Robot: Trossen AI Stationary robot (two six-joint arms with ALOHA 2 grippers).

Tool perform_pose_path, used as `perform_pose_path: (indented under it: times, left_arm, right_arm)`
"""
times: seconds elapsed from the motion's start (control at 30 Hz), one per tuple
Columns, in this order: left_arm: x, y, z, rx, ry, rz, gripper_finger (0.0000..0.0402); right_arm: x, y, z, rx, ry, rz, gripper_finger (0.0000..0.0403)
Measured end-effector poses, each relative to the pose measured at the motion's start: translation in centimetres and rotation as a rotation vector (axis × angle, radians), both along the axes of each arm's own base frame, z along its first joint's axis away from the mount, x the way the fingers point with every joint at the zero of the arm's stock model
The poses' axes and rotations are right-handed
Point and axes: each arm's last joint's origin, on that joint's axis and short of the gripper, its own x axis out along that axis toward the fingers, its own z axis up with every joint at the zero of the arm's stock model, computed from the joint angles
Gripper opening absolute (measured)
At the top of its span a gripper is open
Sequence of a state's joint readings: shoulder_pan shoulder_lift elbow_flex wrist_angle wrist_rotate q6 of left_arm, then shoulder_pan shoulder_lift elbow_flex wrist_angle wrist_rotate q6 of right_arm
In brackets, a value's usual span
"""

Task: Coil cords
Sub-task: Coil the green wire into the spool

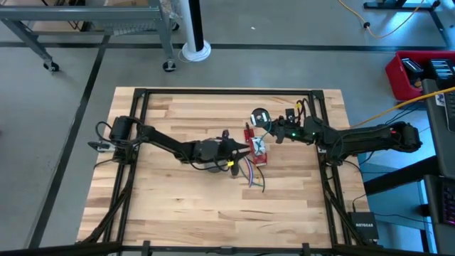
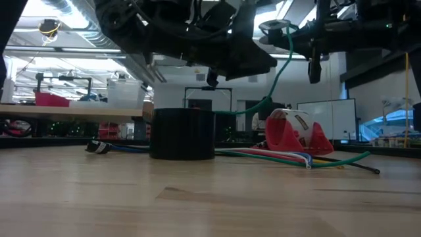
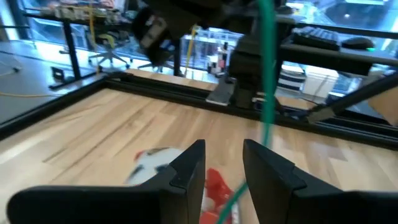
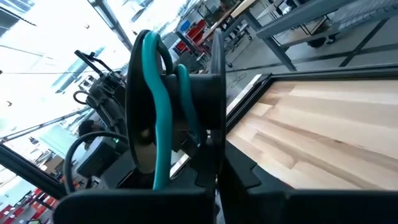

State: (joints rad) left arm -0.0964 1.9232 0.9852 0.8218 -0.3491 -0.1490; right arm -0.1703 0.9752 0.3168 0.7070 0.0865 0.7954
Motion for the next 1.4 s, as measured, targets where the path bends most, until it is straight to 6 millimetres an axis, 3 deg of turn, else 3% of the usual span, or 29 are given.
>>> perform_pose_path:
  times: [0.7, 0.97, 1.4]
  left_arm:
    - [0.5, -0.2, 0.9, 0.064, -0.013, -0.064, 0.0102]
    - [0.9, 0.7, 1.3, 0.083, -0.021, -0.045, 0.0102]
    - [1.4, 0.7, 0.1, 0.027, 0.000, -0.097, 0.0102]
  right_arm:
    - [-0.1, -0.2, 0.6, -0.020, -0.053, -0.091, 0.0003]
    - [-0.1, -0.2, 0.6, -0.020, -0.053, -0.091, 0.0003]
    - [-0.1, -0.2, 0.6, -0.019, -0.052, -0.090, 0.0003]
